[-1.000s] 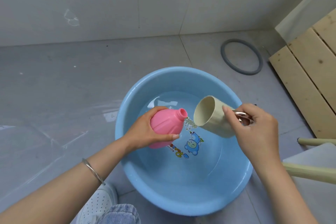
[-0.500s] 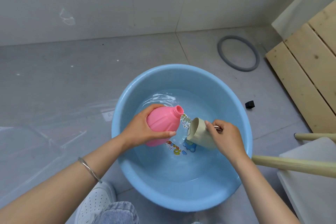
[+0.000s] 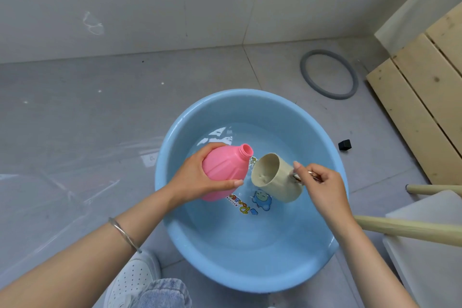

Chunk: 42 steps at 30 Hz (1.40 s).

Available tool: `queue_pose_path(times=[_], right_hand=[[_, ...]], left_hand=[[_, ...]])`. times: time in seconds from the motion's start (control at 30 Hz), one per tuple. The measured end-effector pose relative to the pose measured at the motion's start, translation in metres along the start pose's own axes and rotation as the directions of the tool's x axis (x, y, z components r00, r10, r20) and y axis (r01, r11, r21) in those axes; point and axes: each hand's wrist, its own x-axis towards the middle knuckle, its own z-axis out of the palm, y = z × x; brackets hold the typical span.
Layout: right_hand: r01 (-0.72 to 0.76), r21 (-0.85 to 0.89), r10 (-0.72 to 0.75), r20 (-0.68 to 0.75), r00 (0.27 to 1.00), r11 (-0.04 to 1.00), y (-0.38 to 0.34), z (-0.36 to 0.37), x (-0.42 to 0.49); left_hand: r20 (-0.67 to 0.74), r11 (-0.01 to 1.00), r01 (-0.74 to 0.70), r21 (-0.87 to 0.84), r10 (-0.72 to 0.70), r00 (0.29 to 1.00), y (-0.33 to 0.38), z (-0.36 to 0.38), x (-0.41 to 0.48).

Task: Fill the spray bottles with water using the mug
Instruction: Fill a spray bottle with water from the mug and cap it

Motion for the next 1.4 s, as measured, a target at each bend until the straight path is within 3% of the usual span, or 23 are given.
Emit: queue_pose_path(times=[0.17,0.43,0.67,1.0,1.4], right_hand=[[0.049,0.226,-0.025,-0.106,0.994,0.973,-0.029,-0.015,-0.014],[0.196,0.287,-0.141,-0.199,0.970,0.938,-0.068,-0.029,-0.029],[0.355,0.136,-0.317,-0.241,0.917,0.925,-0.082,-0.028,-0.035],[0.518,-0.078,-0.522,-0.195,0.830,0.852,-0.087,-0.021,-0.031],[0.643,-0.347,-0.713,-0.127,0.689,0.683,-0.099,-0.018,-0.035]], left_hand=[[-0.018,1.000,0.006,-0.029,-0.007,1.000,0.002,-0.001,-0.001],[-0.025,1.000,-0.009,0.005,0.009,1.000,0.000,-0.001,0.000],[-0.021,1.000,-0.005,0.008,0.005,1.000,0.000,0.000,0.000],[-0.022,1.000,-0.007,0.007,0.008,1.000,-0.001,0.000,0.000],[-0.023,1.000,-0.018,0.004,0.018,1.000,-0.002,0.000,0.000]])
